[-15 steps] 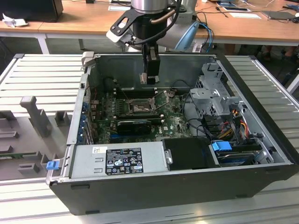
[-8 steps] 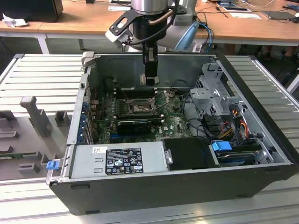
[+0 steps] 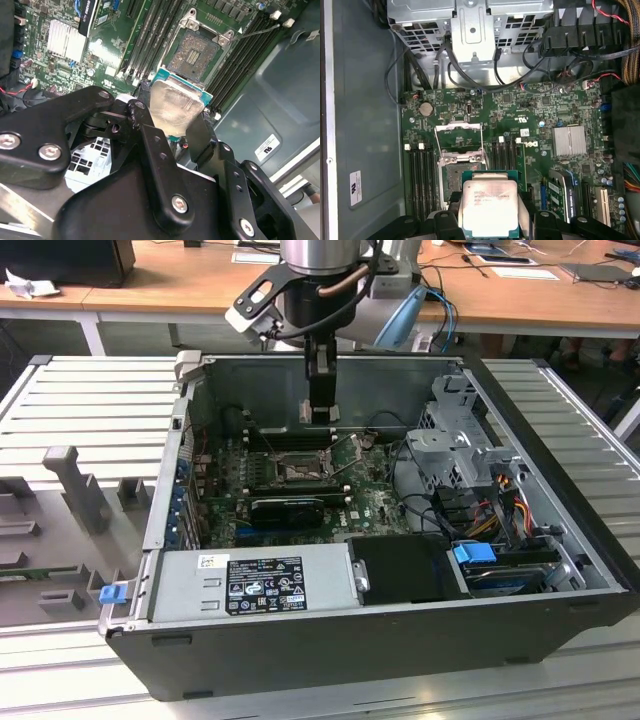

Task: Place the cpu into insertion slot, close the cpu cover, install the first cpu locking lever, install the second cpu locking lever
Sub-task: 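Place the cpu into insertion slot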

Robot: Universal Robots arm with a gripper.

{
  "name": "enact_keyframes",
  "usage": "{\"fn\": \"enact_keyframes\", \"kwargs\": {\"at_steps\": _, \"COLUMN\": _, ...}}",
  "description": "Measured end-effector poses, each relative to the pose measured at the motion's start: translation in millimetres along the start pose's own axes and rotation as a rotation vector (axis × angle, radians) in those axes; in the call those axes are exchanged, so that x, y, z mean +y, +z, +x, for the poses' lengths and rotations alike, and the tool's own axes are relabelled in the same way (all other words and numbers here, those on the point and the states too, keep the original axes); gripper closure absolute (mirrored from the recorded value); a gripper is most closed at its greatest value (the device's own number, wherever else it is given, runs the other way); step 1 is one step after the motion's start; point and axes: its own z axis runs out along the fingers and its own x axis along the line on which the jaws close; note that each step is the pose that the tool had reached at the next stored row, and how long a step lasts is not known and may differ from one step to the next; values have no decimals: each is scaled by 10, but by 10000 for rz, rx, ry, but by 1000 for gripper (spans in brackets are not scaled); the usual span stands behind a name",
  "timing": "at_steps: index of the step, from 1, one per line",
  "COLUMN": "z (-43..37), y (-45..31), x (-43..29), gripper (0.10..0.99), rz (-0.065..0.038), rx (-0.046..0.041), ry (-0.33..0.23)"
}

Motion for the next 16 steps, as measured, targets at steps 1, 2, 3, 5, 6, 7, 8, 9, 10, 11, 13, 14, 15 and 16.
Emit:
{"fn": "enact_keyframes", "kwargs": {"at_steps": 1, "z": 0, "y": 2, "x": 0, "gripper": 561, "rz": 2, "rx": -1, "ry": 15}}
{"fn": "enact_keyframes", "kwargs": {"at_steps": 2, "z": 0, "y": 4, "x": 0, "gripper": 561, "rz": 4, "rx": -1, "ry": 31}}
{"fn": "enact_keyframes", "kwargs": {"at_steps": 3, "z": 0, "y": 5, "x": 0, "gripper": 561, "rz": 4, "rx": -3, "ry": 40}}
{"fn": "enact_keyframes", "kwargs": {"at_steps": 5, "z": 0, "y": 8, "x": -1, "gripper": 561, "rz": 5, "rx": -3, "ry": 57}}
{"fn": "enact_keyframes", "kwargs": {"at_steps": 6, "z": 0, "y": 9, "x": -1, "gripper": 561, "rz": 5, "rx": -3, "ry": 65}}
{"fn": "enact_keyframes", "kwargs": {"at_steps": 7, "z": 0, "y": 11, "x": -1, "gripper": 561, "rz": 7, "rx": -5, "ry": 77}}
{"fn": "enact_keyframes", "kwargs": {"at_steps": 8, "z": 0, "y": 13, "x": -1, "gripper": 561, "rz": 9, "rx": -6, "ry": 94}}
{"fn": "enact_keyframes", "kwargs": {"at_steps": 9, "z": 0, "y": 15, "x": -1, "gripper": 561, "rz": 9, "rx": -7, "ry": 107}}
{"fn": "enact_keyframes", "kwargs": {"at_steps": 10, "z": 0, "y": 17, "x": -1, "gripper": 561, "rz": 9, "rx": -8, "ry": 129}}
{"fn": "enact_keyframes", "kwargs": {"at_steps": 11, "z": 0, "y": 20, "x": -1, "gripper": 561, "rz": 7, "rx": -10, "ry": 176}}
{"fn": "enact_keyframes", "kwargs": {"at_steps": 13, "z": 0, "y": 31, "x": -1, "gripper": 561, "rz": 5, "rx": -30, "ry": 442}}
{"fn": "enact_keyframes", "kwargs": {"at_steps": 14, "z": 0, "y": 35, "x": -2, "gripper": 561, "rz": 4, "rx": -37, "ry": 549}}
{"fn": "enact_keyframes", "kwargs": {"at_steps": 15, "z": 0, "y": 39, "x": -3, "gripper": 561, "rz": 3, "rx": -40, "ry": 581}}
{"fn": "enact_keyframes", "kwargs": {"at_steps": 16, "z": -1, "y": 49, "x": -3, "gripper": 561, "rz": 2, "rx": -39, "ry": 583}}
